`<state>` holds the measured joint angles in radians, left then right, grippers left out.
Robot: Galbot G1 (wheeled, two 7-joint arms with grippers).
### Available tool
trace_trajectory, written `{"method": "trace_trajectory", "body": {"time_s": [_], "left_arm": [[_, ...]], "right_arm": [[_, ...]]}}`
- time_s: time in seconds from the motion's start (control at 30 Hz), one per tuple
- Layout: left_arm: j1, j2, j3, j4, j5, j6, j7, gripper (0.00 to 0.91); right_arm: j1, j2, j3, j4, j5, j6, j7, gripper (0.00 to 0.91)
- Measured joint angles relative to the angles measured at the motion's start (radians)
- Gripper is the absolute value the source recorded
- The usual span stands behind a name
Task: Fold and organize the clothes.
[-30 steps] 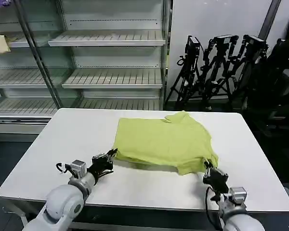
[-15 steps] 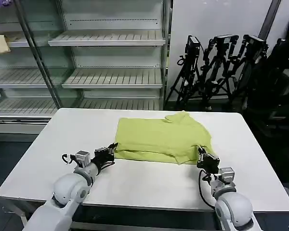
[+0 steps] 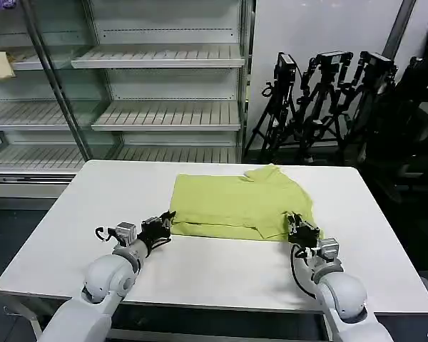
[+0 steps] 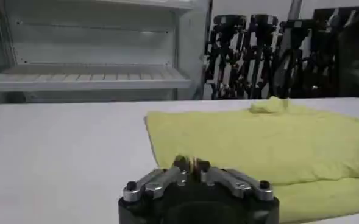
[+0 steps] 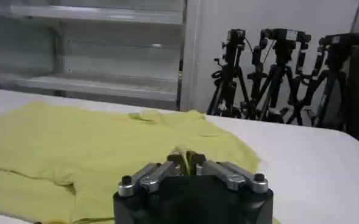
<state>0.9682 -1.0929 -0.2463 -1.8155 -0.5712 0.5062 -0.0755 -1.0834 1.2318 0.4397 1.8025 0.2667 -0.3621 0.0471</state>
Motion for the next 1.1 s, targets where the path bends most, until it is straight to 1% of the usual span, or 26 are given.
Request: {"method": "trace_trajectory", "body": {"time_s": [0.13, 0.33, 0.53, 0.77, 0.8, 0.83, 0.87, 0.9, 0.93, 0.97, 1.1], "left_arm": [[0.017, 0.014, -0.005, -0.015, 0.03, -0.038, 0.009, 0.907], [0.085, 0.052, -0.019, -0.101, 0.066, -0.051, 0.001, 0.907], [0.128, 0.062, -0.008, -0.146, 0.081, -0.027, -0.005, 0.907], [0.114, 0.053, 0.007, -0.125, 0.039, 0.018, -0.026, 0.907], [0.109, 0.052, 0.009, -0.12, 0.033, 0.023, -0.03, 0.907], [0.103, 0.05, 0.012, -0.114, 0.025, 0.027, -0.033, 0.907], [0.098, 0.049, 0.015, -0.107, 0.017, 0.031, -0.035, 0.907], [0.093, 0.049, 0.017, -0.1, 0.01, 0.035, -0.038, 0.907], [0.086, 0.049, 0.02, -0.092, 0.004, 0.038, -0.04, 0.484], [0.079, 0.048, 0.023, -0.085, 0.0, 0.041, -0.042, 0.01], [0.058, 0.045, 0.034, -0.057, -0.018, 0.051, -0.053, 0.01]], "right_arm": [[-0.032, -0.005, 0.024, 0.031, 0.0, 0.001, 0.02, 0.907], [-0.131, -0.02, 0.074, 0.117, 0.01, -0.019, 0.048, 0.907], [-0.192, -0.02, 0.1, 0.153, 0.019, -0.051, 0.059, 0.907], [-0.218, -0.027, 0.108, 0.161, 0.021, -0.086, 0.063, 0.907], [-0.219, -0.029, 0.108, 0.161, 0.023, -0.09, 0.064, 0.705], [-0.22, -0.031, 0.108, 0.16, 0.025, -0.094, 0.066, 0.484], [-0.221, -0.032, 0.108, 0.158, 0.027, -0.096, 0.068, 0.081], [-0.222, -0.033, 0.108, 0.157, 0.029, -0.099, 0.069, 0.0], [-0.222, -0.033, 0.107, 0.155, 0.032, -0.101, 0.07, 0.0], [-0.222, -0.034, 0.106, 0.153, 0.035, -0.103, 0.069, 0.0], [-0.222, -0.031, 0.103, 0.147, 0.045, -0.108, 0.068, 0.0]]}}
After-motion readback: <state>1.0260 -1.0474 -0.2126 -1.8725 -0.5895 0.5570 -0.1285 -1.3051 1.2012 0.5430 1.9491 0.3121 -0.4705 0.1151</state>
